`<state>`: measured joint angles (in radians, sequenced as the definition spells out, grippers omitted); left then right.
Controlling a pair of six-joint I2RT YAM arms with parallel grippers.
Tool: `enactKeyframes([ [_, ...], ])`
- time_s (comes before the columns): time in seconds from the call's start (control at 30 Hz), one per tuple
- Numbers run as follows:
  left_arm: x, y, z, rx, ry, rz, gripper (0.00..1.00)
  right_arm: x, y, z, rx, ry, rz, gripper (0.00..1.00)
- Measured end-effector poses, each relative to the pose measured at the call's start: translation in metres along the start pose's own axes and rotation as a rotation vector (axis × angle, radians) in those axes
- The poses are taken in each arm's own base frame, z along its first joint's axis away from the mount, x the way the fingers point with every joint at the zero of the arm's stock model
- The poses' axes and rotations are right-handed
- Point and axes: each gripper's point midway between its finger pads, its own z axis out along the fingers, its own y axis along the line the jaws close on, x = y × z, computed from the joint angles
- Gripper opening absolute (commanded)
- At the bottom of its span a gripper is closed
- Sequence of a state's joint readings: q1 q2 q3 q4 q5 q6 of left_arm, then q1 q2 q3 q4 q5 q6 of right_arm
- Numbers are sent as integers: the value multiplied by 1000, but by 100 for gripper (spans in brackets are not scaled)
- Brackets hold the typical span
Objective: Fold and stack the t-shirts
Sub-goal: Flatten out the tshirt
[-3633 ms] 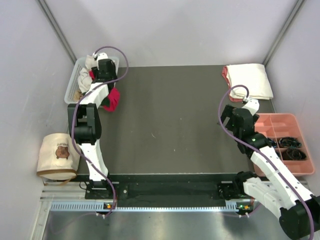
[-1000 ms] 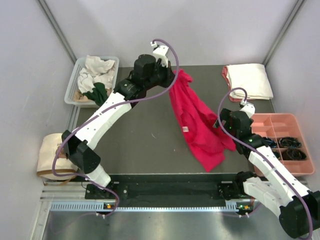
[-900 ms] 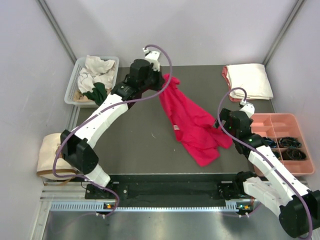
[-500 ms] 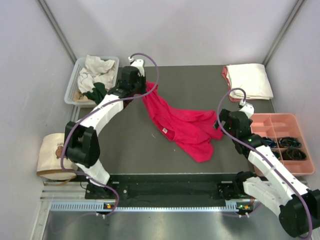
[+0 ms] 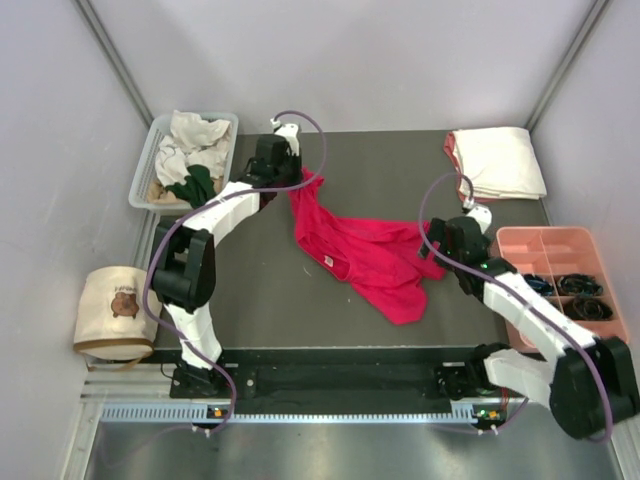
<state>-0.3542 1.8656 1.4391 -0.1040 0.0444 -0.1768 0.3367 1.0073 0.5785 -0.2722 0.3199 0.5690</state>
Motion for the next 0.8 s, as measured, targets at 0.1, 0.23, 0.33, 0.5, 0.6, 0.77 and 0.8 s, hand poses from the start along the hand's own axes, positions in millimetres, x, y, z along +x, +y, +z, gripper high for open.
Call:
enactKeyframes([
  [0.1,0,-1,0,7,-1,0,0,7,10,21,8,67,-28,96],
  [0.23,3,-2,-5,11,0,-1,0,4,34,49,-34,102,-39,91],
  [0.33,6,-1,-12,11,2,-3,0,-1,48,60,-67,98,-35,90],
  [0.5,1,-2,-18,12,-16,-3,0,-1,63,79,-103,112,-37,83],
  [0.6,0,-3,-19,13,-20,-3,0,3,70,91,-115,130,-38,74],
  [0.77,10,-1,-19,10,-5,-7,0,9,78,109,-123,158,-42,32],
  [0.8,14,0,-20,9,2,-8,0,11,79,113,-125,163,-37,6],
])
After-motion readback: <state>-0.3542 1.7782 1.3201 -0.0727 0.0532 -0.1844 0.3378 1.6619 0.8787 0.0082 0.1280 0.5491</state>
